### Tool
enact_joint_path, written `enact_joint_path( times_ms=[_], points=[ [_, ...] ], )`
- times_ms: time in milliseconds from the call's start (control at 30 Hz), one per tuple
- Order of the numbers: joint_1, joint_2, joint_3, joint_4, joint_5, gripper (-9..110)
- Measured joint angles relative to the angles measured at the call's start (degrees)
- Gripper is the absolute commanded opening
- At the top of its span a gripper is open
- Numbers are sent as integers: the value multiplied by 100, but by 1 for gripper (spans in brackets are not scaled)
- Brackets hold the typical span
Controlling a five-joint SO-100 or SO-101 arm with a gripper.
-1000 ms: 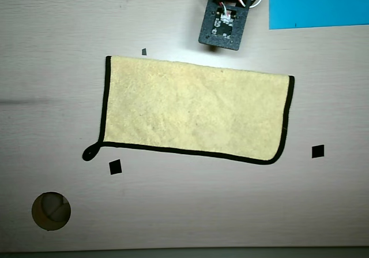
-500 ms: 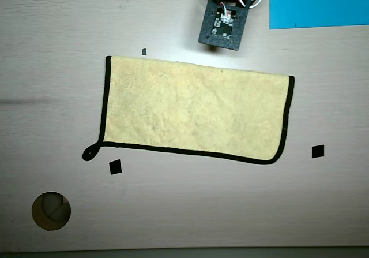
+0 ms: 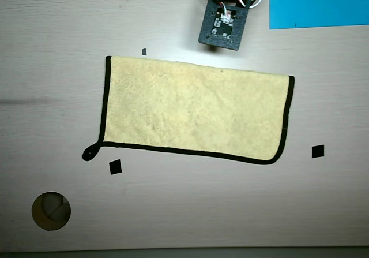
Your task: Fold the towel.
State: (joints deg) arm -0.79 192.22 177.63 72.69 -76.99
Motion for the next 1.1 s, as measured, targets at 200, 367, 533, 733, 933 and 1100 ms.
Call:
enact_joint_path(
  times_ms=[200,367,533,733,933,1100],
  points=[
    [0,0,0,0,0,1],
    [0,0,0,0,0,1],
    [0,0,0,0,0,3],
    [-9,9,0,0,220,0],
    [923,-527,-167,-475,1055,2],
    [2188,-1978,-1195,-782,2742,8]
  ],
)
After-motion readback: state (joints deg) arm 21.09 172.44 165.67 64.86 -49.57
